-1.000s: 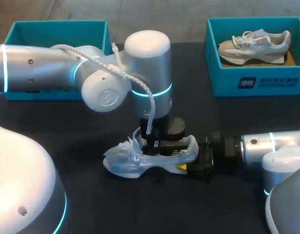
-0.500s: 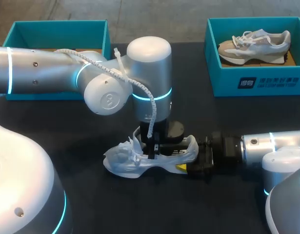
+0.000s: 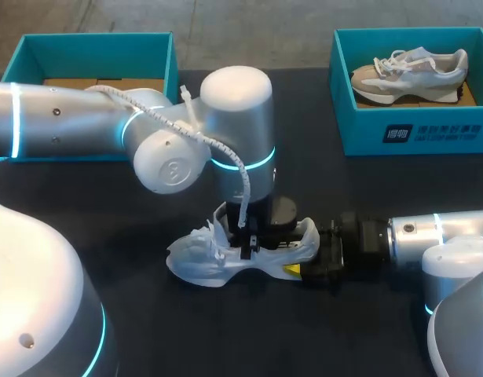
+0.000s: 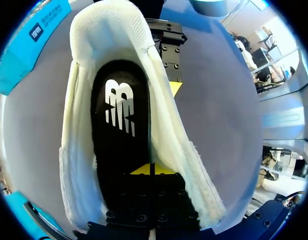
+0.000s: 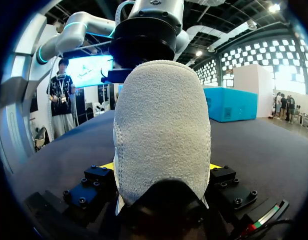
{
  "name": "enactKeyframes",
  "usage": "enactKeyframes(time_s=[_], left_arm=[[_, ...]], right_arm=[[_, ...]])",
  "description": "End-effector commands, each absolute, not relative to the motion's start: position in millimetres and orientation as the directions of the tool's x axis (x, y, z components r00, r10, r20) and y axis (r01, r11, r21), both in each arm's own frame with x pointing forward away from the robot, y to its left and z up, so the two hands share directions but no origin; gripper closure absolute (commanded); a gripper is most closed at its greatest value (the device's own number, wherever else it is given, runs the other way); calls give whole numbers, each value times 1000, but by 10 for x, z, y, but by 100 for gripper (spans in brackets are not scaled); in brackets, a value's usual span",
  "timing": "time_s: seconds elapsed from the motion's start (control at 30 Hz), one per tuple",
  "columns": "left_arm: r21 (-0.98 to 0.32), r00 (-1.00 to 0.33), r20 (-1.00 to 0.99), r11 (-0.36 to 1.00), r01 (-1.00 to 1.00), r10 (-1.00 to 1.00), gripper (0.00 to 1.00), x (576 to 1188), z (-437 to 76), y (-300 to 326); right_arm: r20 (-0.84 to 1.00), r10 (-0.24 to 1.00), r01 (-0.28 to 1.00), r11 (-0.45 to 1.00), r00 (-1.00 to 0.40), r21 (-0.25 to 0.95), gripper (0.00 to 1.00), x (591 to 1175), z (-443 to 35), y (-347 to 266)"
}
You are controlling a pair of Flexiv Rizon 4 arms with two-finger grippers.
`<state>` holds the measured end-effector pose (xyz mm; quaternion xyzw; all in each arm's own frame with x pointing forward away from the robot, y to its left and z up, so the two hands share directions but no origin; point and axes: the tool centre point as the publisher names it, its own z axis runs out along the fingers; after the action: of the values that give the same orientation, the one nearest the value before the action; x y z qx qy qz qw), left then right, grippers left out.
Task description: Take the shoe out of the shoebox, open the shoe tongue, remove and reinsert the insole, then place the shoe into the shoebox
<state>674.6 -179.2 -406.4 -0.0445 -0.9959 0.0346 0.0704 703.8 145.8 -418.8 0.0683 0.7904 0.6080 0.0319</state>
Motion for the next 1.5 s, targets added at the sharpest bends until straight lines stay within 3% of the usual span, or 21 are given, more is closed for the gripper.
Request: enactKeyframes(time_s=[0.03,0.13,0.2,0.47,1.33,1.5], left_arm=[[-63,-991,101,995,78,84,100,6703,-4046,-1794],[-61,-992,92,995,77,83,100,6695,-4051,-1800],[-60,-993,88,995,76,81,85,6694,-4057,-1804],[-48,-995,61,996,75,78,73,6734,-4086,-1831],[-6,-995,-76,998,66,65,84,7120,-4226,-1873],[4,-994,-90,998,64,64,100,7170,-4239,-1885]], right_arm=[[34,147,70,253,-989,965,100,7032,-4204,1445],[34,147,70,253,-989,965,100,7032,-4204,1445],[34,147,70,253,-989,965,100,7032,-4204,1445],[34,147,70,253,-989,965,100,7032,-4204,1445],[34,147,70,253,-989,965,100,7032,-4204,1445],[34,147,70,253,-989,965,100,7032,-4204,1445]])
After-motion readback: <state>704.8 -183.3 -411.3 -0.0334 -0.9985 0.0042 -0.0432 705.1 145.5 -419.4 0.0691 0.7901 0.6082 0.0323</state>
